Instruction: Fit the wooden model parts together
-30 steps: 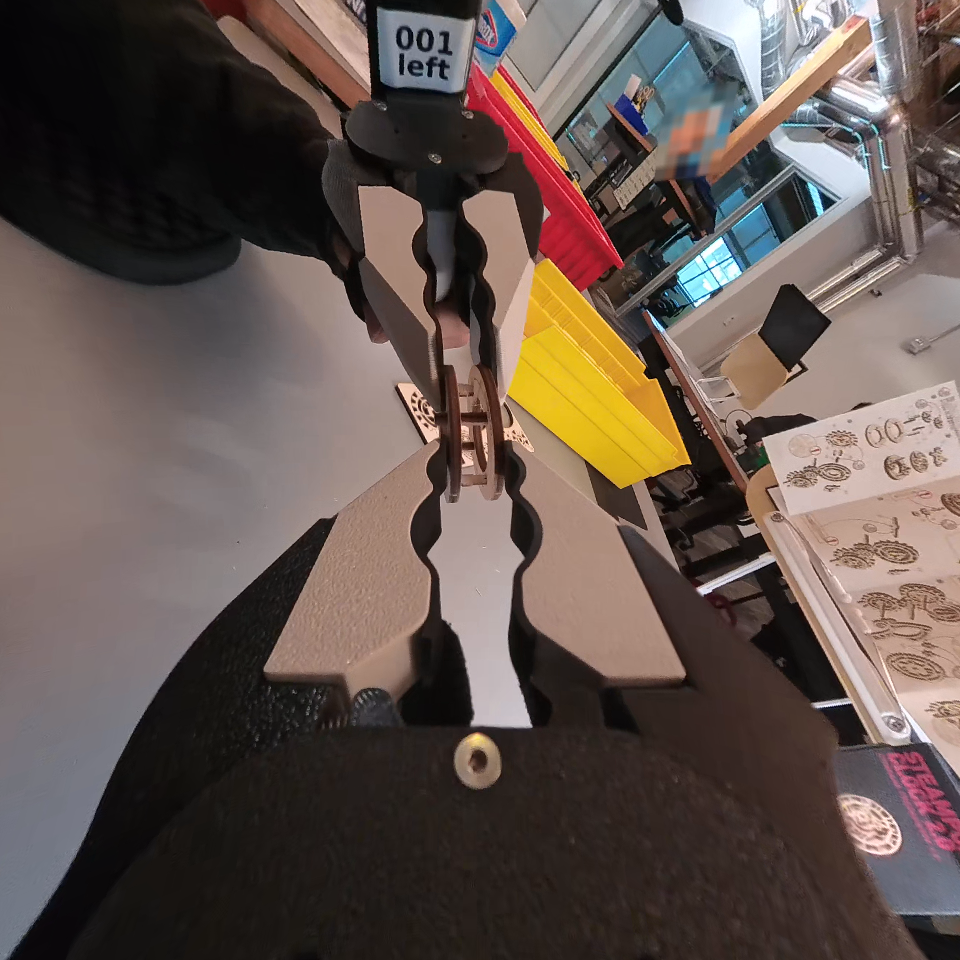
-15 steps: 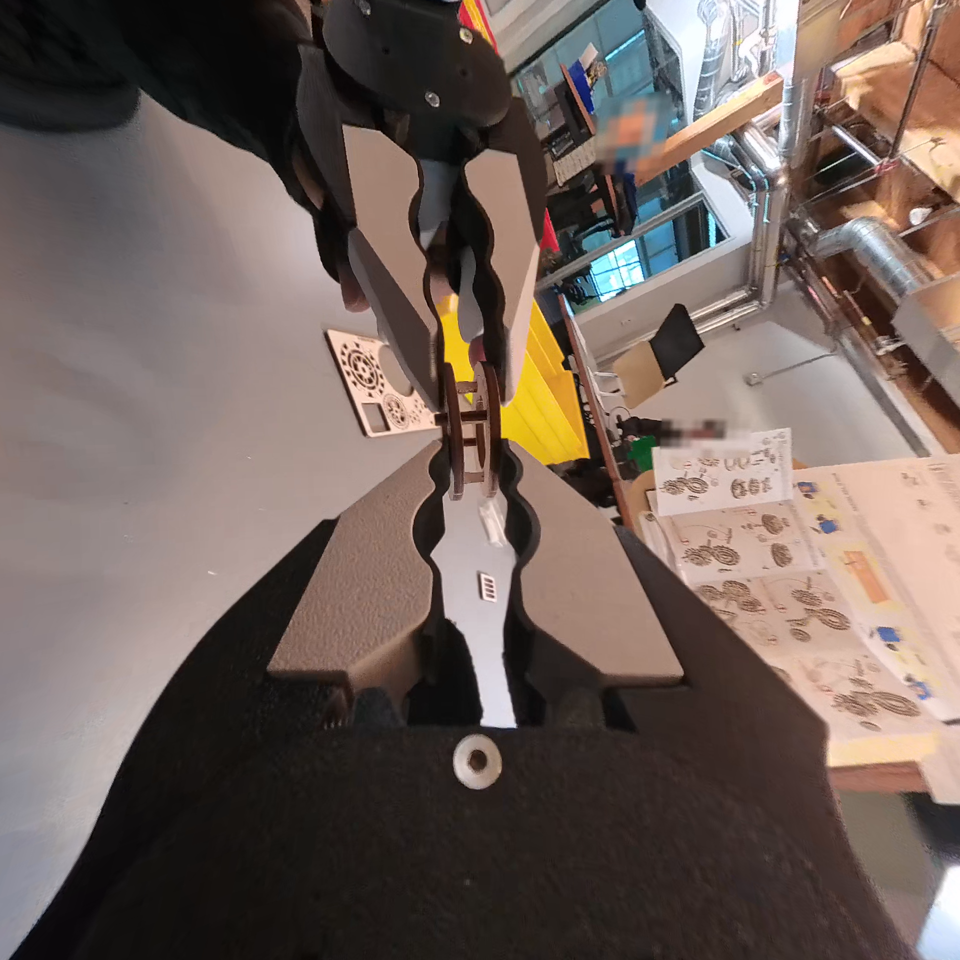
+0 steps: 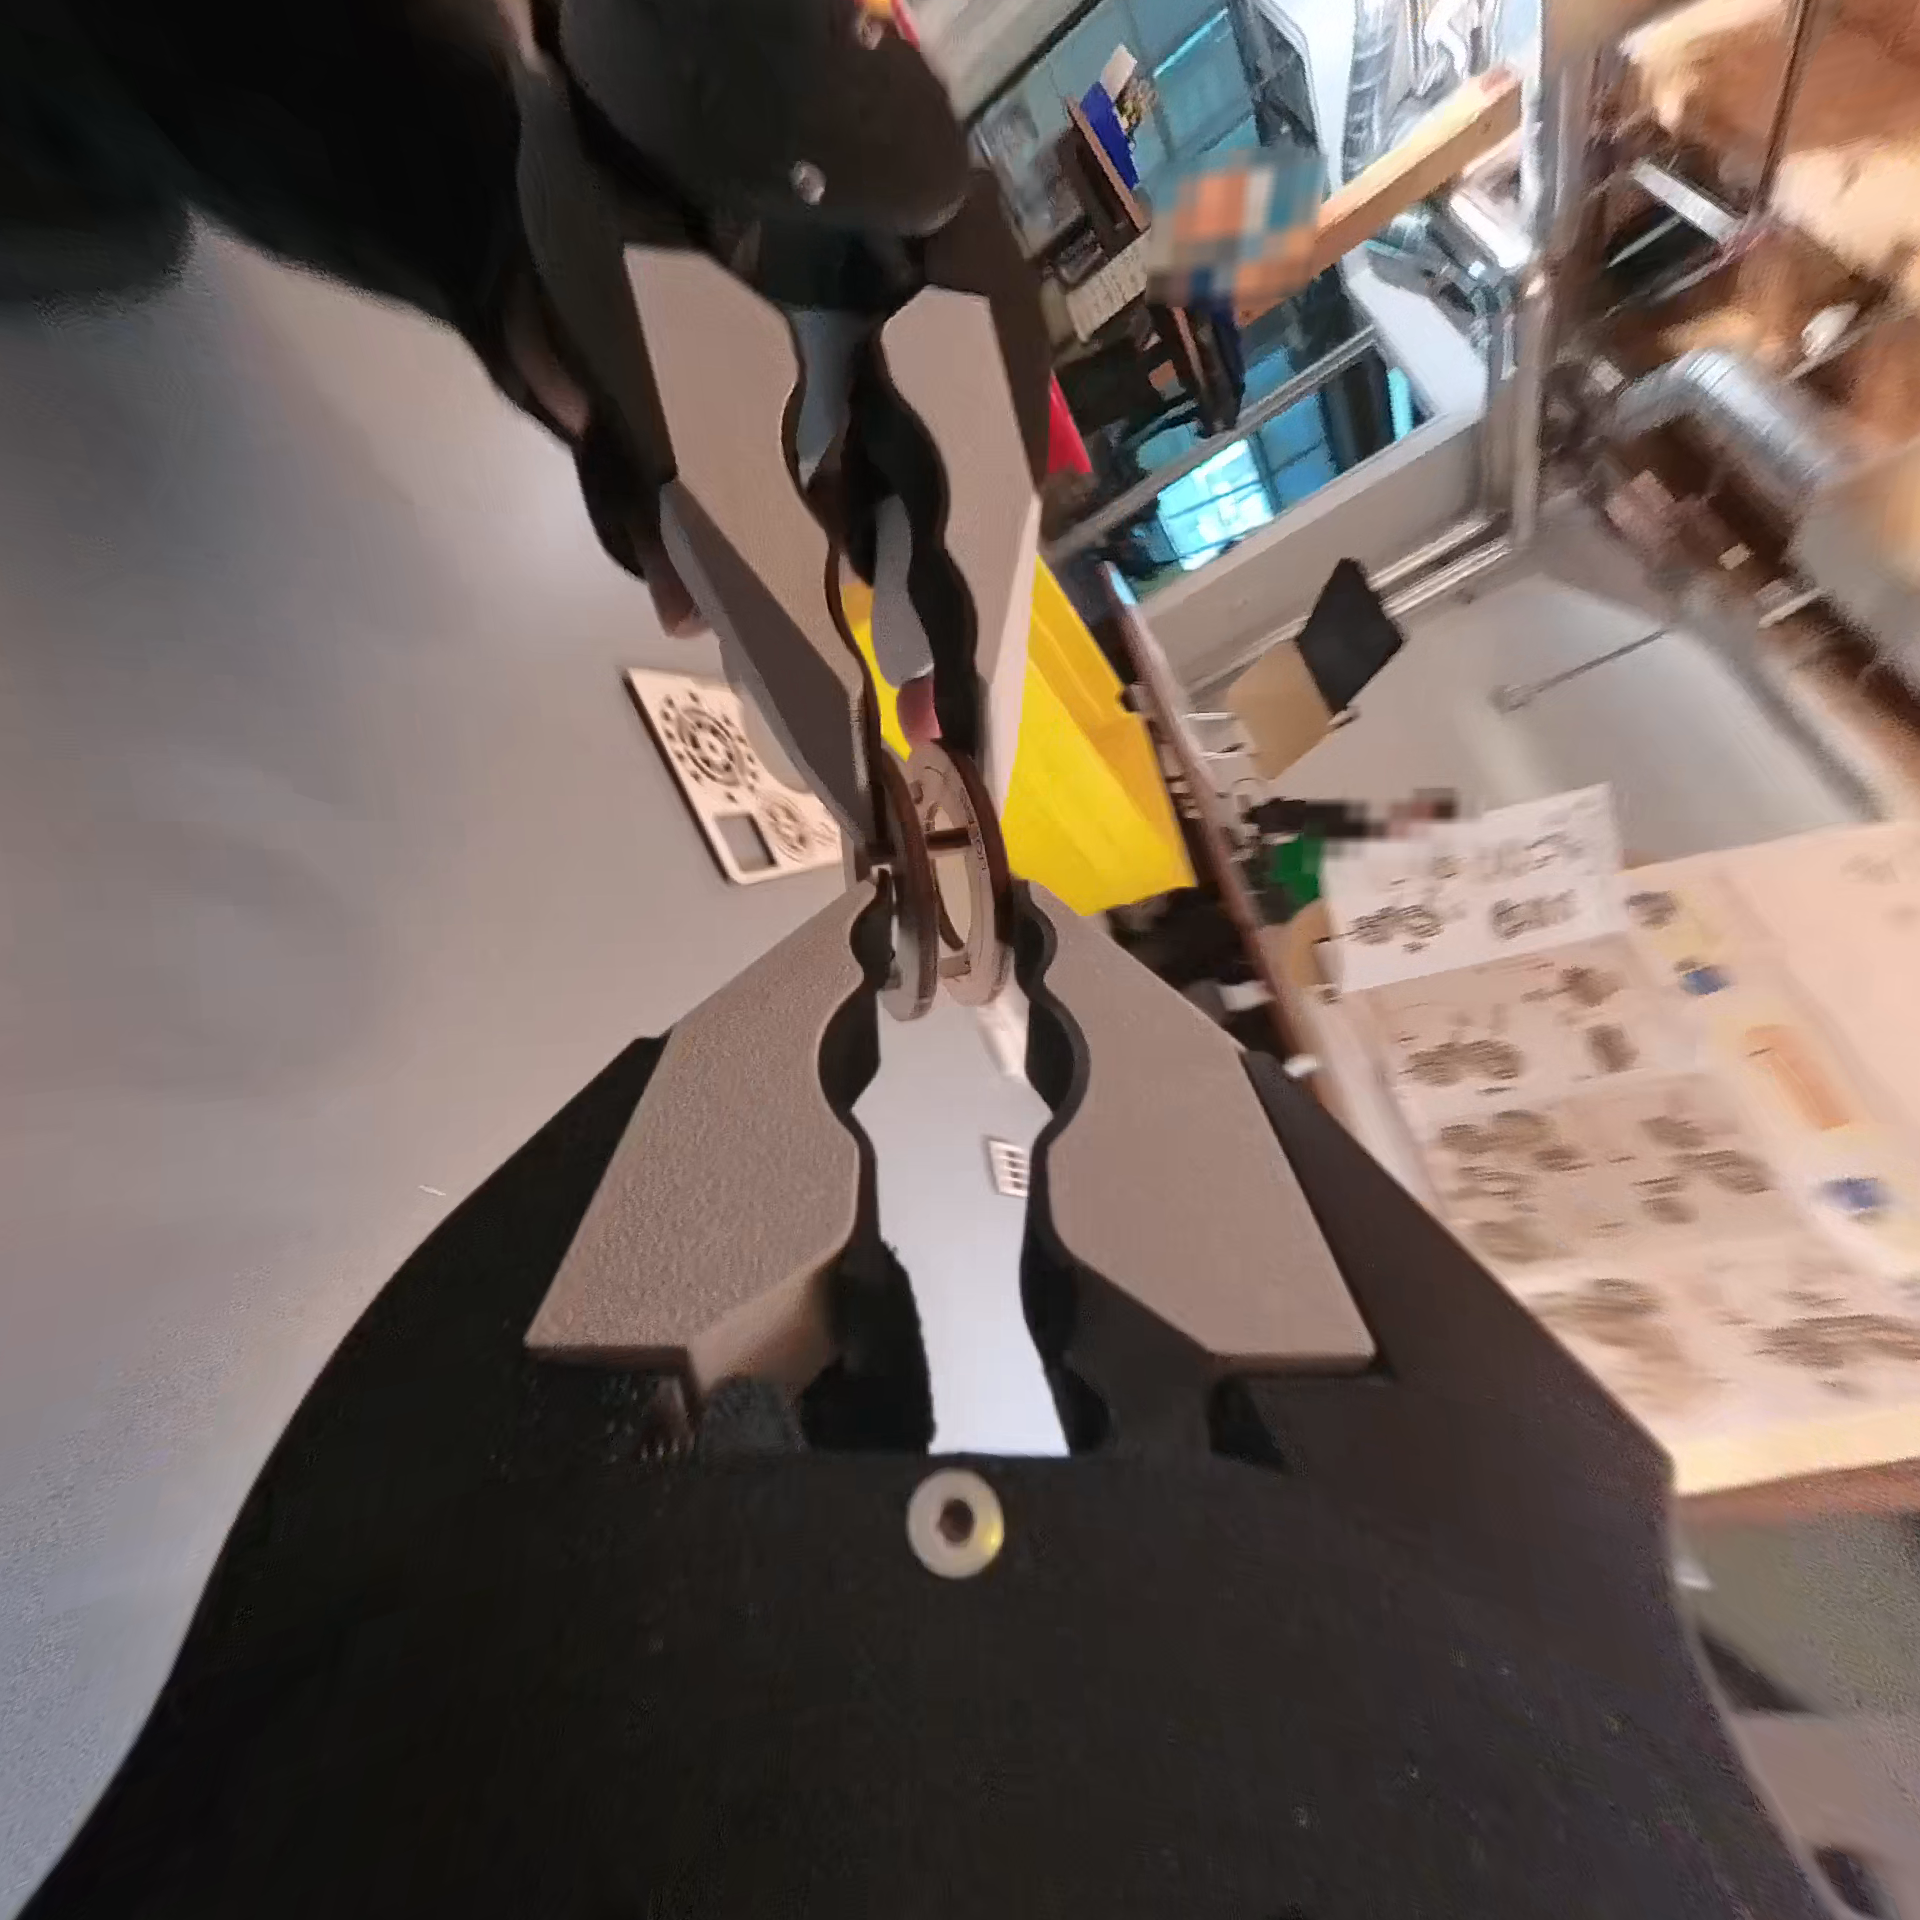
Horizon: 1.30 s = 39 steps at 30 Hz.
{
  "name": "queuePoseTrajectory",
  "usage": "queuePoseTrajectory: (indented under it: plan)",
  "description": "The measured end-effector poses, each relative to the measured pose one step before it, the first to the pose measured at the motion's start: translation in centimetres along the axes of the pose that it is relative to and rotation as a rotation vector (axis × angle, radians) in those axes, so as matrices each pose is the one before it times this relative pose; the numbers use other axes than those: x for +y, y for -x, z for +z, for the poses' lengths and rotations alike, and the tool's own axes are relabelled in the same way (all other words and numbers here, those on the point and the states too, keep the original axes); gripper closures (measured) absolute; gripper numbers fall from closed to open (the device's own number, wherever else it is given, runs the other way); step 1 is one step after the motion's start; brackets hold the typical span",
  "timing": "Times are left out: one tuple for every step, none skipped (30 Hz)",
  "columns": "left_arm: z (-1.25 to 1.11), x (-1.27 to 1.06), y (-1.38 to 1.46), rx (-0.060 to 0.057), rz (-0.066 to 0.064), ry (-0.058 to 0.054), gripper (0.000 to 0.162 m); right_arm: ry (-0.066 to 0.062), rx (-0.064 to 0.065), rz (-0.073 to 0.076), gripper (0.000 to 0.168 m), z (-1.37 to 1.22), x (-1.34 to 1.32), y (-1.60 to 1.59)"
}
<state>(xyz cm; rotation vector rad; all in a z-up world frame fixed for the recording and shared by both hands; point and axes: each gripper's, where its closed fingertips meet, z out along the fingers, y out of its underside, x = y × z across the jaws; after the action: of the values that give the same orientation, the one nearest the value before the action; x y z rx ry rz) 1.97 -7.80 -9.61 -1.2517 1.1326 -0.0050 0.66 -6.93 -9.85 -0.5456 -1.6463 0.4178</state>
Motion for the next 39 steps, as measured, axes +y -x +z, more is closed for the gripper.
queuePoseTrajectory:
  plan:
    - [0.091,0.127,0.081,0.0148,-0.0716,0.001,0.145,-0.0229,-0.04,0.0901,0.145,-0.056,0.003,0.168]
    - [0.086,0.115,0.002,0.021,-0.0665,-0.0001,0.145,-0.0169,-0.0393,0.0835,0.143,-0.026,0.056,0.164]
    - [0.05,0.051,0.119,0.0115,-0.0582,-0.0035,0.145,-0.024,-0.032,0.0775,0.139,-0.009,-0.091,0.083]
    - [0.013,-0.03,0.078,0.0094,-0.0432,-0.0092,0.145,-0.0231,-0.0271,0.0701,0.138,-0.003,-0.11,0.055]
    - [-0.005,0.0,-0.033,0.0165,-0.039,-0.0061,0.145,-0.0155,-0.026,0.0537,0.139,-0.028,0.016,0.088]
    - [0.022,0.016,-0.162,0.0266,-0.0424,-0.0055,0.145,-0.0104,-0.022,0.0395,0.143,-0.033,0.084,0.081]
    - [0.006,-0.084,-0.191,0.0275,-0.0451,-0.0123,0.145,-0.015,-0.0198,0.037,0.146,-0.026,-0.004,0.097]
    - [0.018,-0.094,-0.211,0.0266,-0.041,-0.0134,0.145,-0.0202,-0.0244,0.0395,0.148,-0.042,-0.117,0.158]
    - [0.055,0.018,-0.243,0.031,-0.0461,-0.0056,0.145,-0.0075,-0.0396,0.0362,0.15,-0.031,0.063,0.363]
    - [0.069,0.123,-0.222,0.0328,-0.0518,0.0026,0.145,-0.0059,-0.0322,0.0362,0.15,0.011,0.112,0.257]
    - [0.053,0.117,-0.131,0.0249,-0.0467,-0.0005,0.145,-0.0091,-0.0244,0.0378,0.151,0.024,0.071,0.159]
    - [0.022,0.086,-0.054,0.0187,-0.0391,-0.0032,0.146,-0.0091,-0.02,0.0375,0.151,0.037,0.059,0.093]
    - [0.014,0.076,0.019,0.0105,-0.0278,-0.0012,0.146,-0.0044,-0.0155,0.0345,0.151,0.059,0.113,0.024]
    - [0.021,0.084,0.088,0.0021,-0.0162,0.0032,0.146,-0.0016,-0.0124,0.0328,0.151,0.017,0.145,-0.051]
    - [0.054,0.073,0.121,-0.0031,-0.0153,0.004,0.146,-0.0007,-0.0103,0.0288,0.151,-0.04,0.128,-0.088]
    - [0.1,0.07,0.083,0.0003,-0.0191,0.0029,0.146,-0.0022,-0.0128,0.0221,0.151,-0.063,0.109,-0.022]
    - [0.093,0.084,0.092,0.0007,-0.0199,0.0004,0.146,-0.0031,-0.0068,0.02,0.151,-0.032,0.1,-0.089]
    - [0.053,0.089,0.112,-0.0008,-0.017,0.0006,0.146,-0.0031,-0.008,0.0202,0.15,0.014,0.132,-0.053]
    - [0.031,0.079,0.115,-0.0013,-0.0133,0.0021,0.146,-0.0036,-0.0157,0.0232,0.148,0.006,0.101,0.039]
    - [0.022,0.098,0.132,-0.0034,-0.01,0.0035,0.145,-0.0054,-0.0213,0.0268,0.142,0.005,0.037,0.115]
    - [0.017,0.11,0.138,-0.0044,-0.0059,0.0045,0.145,0.0007,-0.0177,0.0264,0.14,-0.013,0.088,0.064]
    - [0.013,0.129,0.054,0.0002,-0.0058,0.0051,0.145,-0.0006,-0.0028,0.0116,0.141,-0.023,0.068,-0.106]
    - [0.035,0.154,0.0,0.0035,-0.0051,0.0074,0.145,-0.0066,0.0112,-0.0044,0.146,-0.058,-0.034,-0.208]
    - [0.043,0.153,0.039,0.0001,-0.0047,0.0083,0.145,-0.0071,0.0027,-0.0021,0.147,-0.036,-0.064,-0.052]
    - [0.01,-0.009,0.032,-0.0014,-0.0026,-0.0004,0.146,-0.0003,-0.0037,0.0094,0.146,-0.003,-0.004,-0.002]
    - [0.01,-0.009,-0.016,0.0,-0.0017,0.0011,0.145,0.0024,-0.0062,0.004,0.146,-0.007,0.021,0.029]
    - [0.014,0.03,0.001,-0.0018,-0.0005,0.0041,0.145,0.0034,0.0011,-0.0072,0.147,-0.002,0.064,-0.031]
    - [0.025,0.042,0.036,-0.0042,0.0021,0.0044,0.145,0.0034,0.001,-0.0053,0.147,0.003,0.043,-0.02]
    - [-0.014,0.031,-0.015,0.0002,0.0026,0.0013,0.145,-0.0017,-0.005,0.0008,0.147,0.02,-0.055,0.08]
    - [-0.056,-0.03,-0.039,0.0041,0.0018,-0.0033,0.145,-0.0114,-0.0048,0.0034,0.148,-0.03,-0.212,0.076]
    - [-0.071,0.009,-0.062,0.0061,0.0041,-0.0029,0.144,-0.0138,-0.0027,0.0046,0.149,-0.076,-0.267,0.029]
    - [-0.073,-0.008,-0.104,0.0097,0.0062,-0.0059,0.141,-0.0057,0.002,0.0015,0.149,-0.148,-0.114,-0.079]
    - [-0.059,-0.031,-0.043,0.0053,0.0002,-0.0089,0.137,-0.0022,0.006,-0.0016,0.149,-0.153,-0.029,-0.155]
    - [-0.013,0.01,-0.002,0.0043,-0.0056,-0.0046,0.135,-0.0037,-0.0013,0.0019,0.149,-0.108,-0.034,-0.033]
    - [0.039,0.058,0.037,0.0009,-0.0069,0.0008,0.137,-0.0031,-0.0047,0.0046,0.149,-0.013,-0.03,0.049]
    - [0.043,0.07,0.121,-0.0068,-0.0039,0.004,0.142,-0.004,-0.0042,0.0,0.149,0.045,-0.068,0.095]
    - [-0.014,0.038,0.073,-0.0049,0.0043,0.0043,0.145,-0.0008,0.0028,-0.0016,0.149,0.053,-0.036,0.003]
    - [-0.055,-0.042,-0.002,-0.0004,0.0015,0.0014,0.145,-0.0033,0.0036,-0.001,0.149,0.015,-0.085,-0.02]
    - [-0.054,-0.136,-0.01,-0.0002,-0.0023,-0.0027,0.145,-0.0069,0.0001,0.0064,0.149,0.0,-0.152,-0.013]
